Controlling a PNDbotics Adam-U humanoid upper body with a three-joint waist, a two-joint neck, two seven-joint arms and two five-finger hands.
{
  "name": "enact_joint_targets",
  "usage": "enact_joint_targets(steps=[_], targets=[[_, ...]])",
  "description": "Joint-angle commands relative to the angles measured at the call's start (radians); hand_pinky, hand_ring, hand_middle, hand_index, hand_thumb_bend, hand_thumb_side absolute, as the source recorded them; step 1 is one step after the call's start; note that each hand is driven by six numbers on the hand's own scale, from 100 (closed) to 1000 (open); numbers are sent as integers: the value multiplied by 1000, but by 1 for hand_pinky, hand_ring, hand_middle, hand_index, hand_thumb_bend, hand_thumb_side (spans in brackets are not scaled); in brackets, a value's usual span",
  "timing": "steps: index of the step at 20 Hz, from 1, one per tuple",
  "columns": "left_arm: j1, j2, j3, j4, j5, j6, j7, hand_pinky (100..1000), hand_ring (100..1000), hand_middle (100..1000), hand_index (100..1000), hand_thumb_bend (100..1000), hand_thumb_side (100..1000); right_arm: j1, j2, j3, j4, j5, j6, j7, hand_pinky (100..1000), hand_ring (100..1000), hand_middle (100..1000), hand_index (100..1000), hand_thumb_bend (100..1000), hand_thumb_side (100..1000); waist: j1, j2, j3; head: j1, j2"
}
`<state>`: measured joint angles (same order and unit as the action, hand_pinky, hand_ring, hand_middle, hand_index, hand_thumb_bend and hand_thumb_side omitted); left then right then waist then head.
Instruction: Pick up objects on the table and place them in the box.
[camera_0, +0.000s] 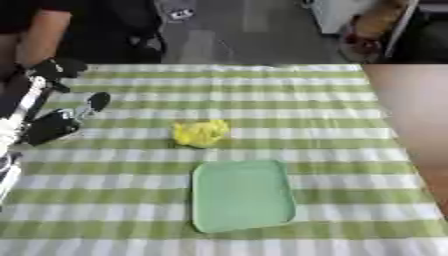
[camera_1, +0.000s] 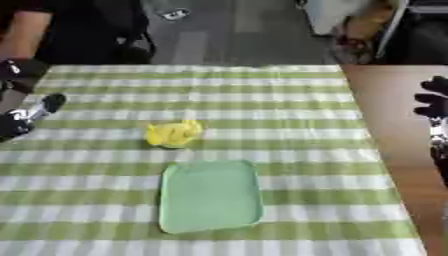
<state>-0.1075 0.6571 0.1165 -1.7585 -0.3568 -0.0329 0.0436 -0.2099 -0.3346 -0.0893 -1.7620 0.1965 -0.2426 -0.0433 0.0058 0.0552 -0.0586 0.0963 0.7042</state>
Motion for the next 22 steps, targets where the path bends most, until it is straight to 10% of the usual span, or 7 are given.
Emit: enact_joint_targets(steps=[1,12,22], targets=[[-13,20,6,-23,1,3,5,672,753,828,837,600,775,-12,-21,-6,-23,-2,-1,-3,694,756,780,892,100,793,2,-11,-1,-2,-10],[-15,24,5,-23,2,4,3,674,754,828,837,601,777,-12,-21,-7,-23,-2,-1,-3,694,755,780,891,100,793,1,-11,-1,-3,-11],[-171,304,-145,62,-29,-16,-186,728,775,835,887,679,770,-10,-27,3,-19,-1,-2,7,694,755,780,891,100,793,9,-22,-12,7,-11]])
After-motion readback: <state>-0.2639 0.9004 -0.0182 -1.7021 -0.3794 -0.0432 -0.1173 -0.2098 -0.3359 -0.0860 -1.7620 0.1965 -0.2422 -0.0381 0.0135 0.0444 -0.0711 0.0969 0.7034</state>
